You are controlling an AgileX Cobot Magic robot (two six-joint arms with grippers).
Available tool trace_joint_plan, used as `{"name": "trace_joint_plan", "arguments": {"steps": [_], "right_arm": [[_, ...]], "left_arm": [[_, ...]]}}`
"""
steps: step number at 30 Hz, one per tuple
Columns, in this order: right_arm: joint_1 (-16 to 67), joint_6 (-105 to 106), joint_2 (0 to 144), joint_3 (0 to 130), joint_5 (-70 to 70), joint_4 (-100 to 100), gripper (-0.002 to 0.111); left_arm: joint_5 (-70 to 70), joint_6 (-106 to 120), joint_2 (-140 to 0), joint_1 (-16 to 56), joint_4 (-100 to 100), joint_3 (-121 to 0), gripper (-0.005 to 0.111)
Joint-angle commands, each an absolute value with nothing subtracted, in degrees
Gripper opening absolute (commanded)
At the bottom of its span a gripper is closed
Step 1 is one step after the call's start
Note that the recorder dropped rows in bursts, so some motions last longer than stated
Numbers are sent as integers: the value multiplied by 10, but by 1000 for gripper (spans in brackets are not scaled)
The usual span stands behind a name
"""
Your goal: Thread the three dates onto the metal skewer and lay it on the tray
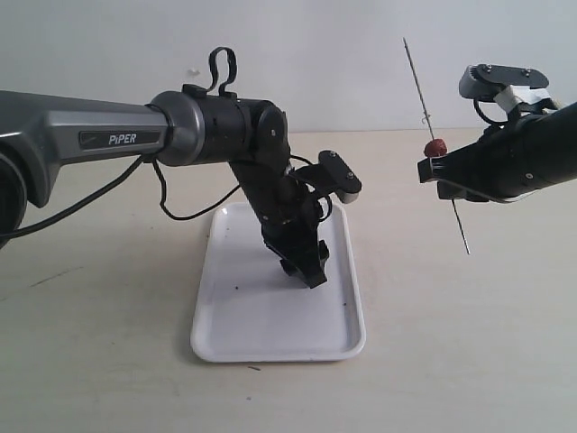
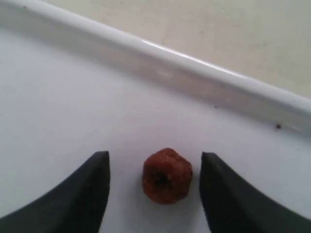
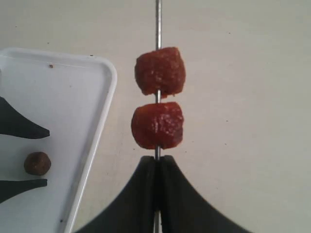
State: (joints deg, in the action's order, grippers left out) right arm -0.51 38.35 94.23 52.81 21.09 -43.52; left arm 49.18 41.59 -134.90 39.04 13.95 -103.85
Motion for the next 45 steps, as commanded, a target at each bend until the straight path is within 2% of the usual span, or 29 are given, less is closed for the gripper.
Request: {"name": "trace_joint_plan", "arguments": {"steps": [1,14,20,45], "right_arm": [[-7,388,940,529,211,-436,0],[-7,388,940,529,211,-436,0],[-7,388,940,529,211,-436,0],[-7,414,940,529,224,-433,0]], "left_arm": [[495,411,-1347,394,145,-1039,54],[500,411,-1363,394,141,-1039,53],[503,413,-1363,394,141,-1039,35],[533,397,-1356,384,157,-1039,32]]}}
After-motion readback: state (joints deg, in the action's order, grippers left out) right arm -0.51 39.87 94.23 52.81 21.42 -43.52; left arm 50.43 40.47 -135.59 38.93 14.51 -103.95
